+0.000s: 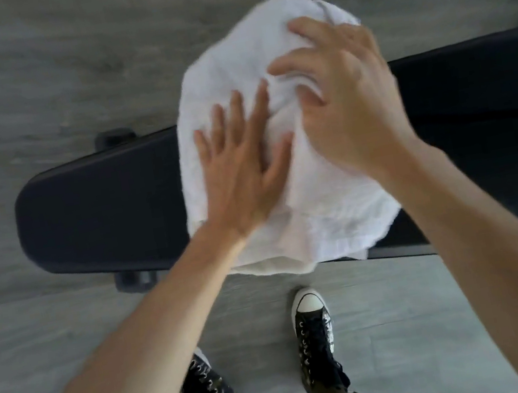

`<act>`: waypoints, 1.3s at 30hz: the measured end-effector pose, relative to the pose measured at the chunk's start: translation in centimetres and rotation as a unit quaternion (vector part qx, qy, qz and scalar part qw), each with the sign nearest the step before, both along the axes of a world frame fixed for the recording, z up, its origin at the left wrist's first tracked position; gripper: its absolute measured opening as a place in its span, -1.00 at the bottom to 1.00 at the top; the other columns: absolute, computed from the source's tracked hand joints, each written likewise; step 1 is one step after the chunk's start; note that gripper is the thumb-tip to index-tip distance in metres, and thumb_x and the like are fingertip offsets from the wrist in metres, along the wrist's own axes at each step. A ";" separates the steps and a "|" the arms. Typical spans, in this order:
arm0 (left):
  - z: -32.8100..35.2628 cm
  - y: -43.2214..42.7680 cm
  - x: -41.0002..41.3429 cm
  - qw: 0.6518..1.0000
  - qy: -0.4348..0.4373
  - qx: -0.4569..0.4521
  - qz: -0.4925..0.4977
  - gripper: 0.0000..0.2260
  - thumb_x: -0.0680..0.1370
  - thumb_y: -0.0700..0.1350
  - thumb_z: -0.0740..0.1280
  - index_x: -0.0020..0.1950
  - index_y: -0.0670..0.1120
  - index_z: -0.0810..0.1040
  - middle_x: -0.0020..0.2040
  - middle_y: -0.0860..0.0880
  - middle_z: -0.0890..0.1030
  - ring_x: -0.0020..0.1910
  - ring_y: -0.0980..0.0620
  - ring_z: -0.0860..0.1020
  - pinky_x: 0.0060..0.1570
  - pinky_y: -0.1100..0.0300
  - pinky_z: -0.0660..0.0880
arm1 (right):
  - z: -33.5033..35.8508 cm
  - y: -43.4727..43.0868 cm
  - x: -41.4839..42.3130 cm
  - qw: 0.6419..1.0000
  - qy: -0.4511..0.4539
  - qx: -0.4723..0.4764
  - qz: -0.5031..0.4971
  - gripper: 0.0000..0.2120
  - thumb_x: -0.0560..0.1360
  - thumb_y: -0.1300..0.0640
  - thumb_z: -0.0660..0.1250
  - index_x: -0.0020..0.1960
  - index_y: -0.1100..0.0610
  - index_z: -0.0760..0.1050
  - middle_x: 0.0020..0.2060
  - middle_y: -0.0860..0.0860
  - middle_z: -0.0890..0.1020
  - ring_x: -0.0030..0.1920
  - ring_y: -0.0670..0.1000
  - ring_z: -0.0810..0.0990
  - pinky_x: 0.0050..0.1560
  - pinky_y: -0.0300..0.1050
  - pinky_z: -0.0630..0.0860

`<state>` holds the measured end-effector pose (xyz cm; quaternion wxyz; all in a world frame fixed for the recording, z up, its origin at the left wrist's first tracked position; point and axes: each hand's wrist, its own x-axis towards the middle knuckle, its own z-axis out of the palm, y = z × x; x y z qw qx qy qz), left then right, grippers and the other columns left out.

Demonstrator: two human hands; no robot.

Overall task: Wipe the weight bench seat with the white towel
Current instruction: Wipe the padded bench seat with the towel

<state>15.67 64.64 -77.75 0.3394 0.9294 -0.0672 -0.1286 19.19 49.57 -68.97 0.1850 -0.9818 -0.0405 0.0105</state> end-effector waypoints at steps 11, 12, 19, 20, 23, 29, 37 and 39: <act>-1.6 -7.2 -9.3 0.994 -0.041 0.104 -0.009 -0.40 0.70 0.31 -0.08 0.73 0.17 0.00 0.76 -0.17 -0.09 0.72 -0.28 -0.14 0.65 -0.35 -0.10 | -5.8 -7.0 -10.7 0.990 0.073 -0.115 -0.019 -0.54 0.65 0.00 0.16 0.55 -0.15 0.34 0.67 0.03 0.21 0.68 0.23 0.05 0.59 0.45 0.04; -1.3 -7.5 -11.3 0.994 -0.035 0.105 -0.021 -0.39 0.69 0.32 -0.09 0.73 0.16 0.02 0.76 -0.18 -0.08 0.72 -0.29 -0.13 0.64 -0.36 -0.09 | -5.5 -7.2 -13.2 0.990 0.077 -0.113 -0.025 -0.53 0.65 0.00 0.15 0.56 -0.15 0.33 0.68 0.03 0.20 0.68 0.22 0.04 0.60 0.43 0.03; -0.6 -12.3 -5.1 0.984 -0.080 0.137 -0.084 -0.41 0.71 0.28 -0.06 0.73 0.16 0.00 0.75 -0.20 -0.06 0.71 -0.34 -0.09 0.64 -0.37 -0.13 | -5.0 -12.4 -9.2 0.987 0.028 -0.137 -0.073 -0.55 0.68 0.04 0.11 0.55 -0.13 0.37 0.67 0.01 0.23 0.67 0.25 0.09 0.61 0.40 0.00; -0.5 -14.0 -2.3 0.982 -0.089 0.134 -0.094 -0.41 0.71 0.28 -0.08 0.73 0.15 0.00 0.75 -0.21 -0.05 0.71 -0.35 -0.08 0.64 -0.37 -0.13 | -4.9 -13.9 -6.6 0.986 0.023 -0.139 -0.089 -0.55 0.67 0.04 0.08 0.54 -0.15 0.37 0.67 0.00 0.23 0.67 0.24 0.09 0.61 0.38 0.01; 0.5 -18.1 2.7 0.980 -0.100 0.143 -0.099 -0.41 0.71 0.28 -0.11 0.73 0.14 0.03 0.75 -0.19 0.02 0.72 -0.31 -0.03 0.64 -0.35 -0.09 | -3.9 -18.0 -2.0 0.985 0.012 -0.118 -0.125 -0.54 0.66 0.03 0.02 0.51 -0.16 0.41 0.63 -0.02 0.32 0.66 0.21 0.13 0.62 0.32 0.05; 1.9 -17.8 -6.6 0.986 -0.067 0.130 -0.075 -0.36 0.68 0.30 -0.17 0.74 0.09 -0.02 0.75 -0.23 -0.08 0.72 -0.31 -0.12 0.64 -0.36 -0.13 | -3.1 -16.2 -11.3 0.989 0.019 -0.066 -0.129 -0.56 0.67 0.04 0.09 0.53 -0.08 0.41 0.66 0.02 0.25 0.68 0.22 0.08 0.62 0.28 0.09; 1.8 -20.1 -4.6 0.983 -0.062 0.121 -0.124 -0.40 0.71 0.28 -0.08 0.73 0.15 -0.05 0.76 -0.18 -0.11 0.72 -0.28 -0.16 0.64 -0.36 -0.16 | -3.5 -20.0 -10.6 0.991 0.010 -0.082 -0.107 -0.59 0.71 -0.07 0.12 0.55 -0.13 0.37 0.69 0.02 0.15 0.68 0.28 -0.02 0.60 0.42 -0.04; 2.6 -23.5 -0.5 0.985 -0.065 0.118 -0.108 -0.40 0.70 0.29 -0.09 0.73 0.16 -0.05 0.76 -0.17 -0.09 0.72 -0.28 -0.13 0.64 -0.36 -0.17 | -2.9 -23.1 -6.3 0.990 -0.007 -0.078 -0.119 -0.62 0.72 -0.05 0.08 0.51 -0.14 0.40 0.68 -0.01 0.20 0.68 0.27 0.01 0.60 0.36 0.01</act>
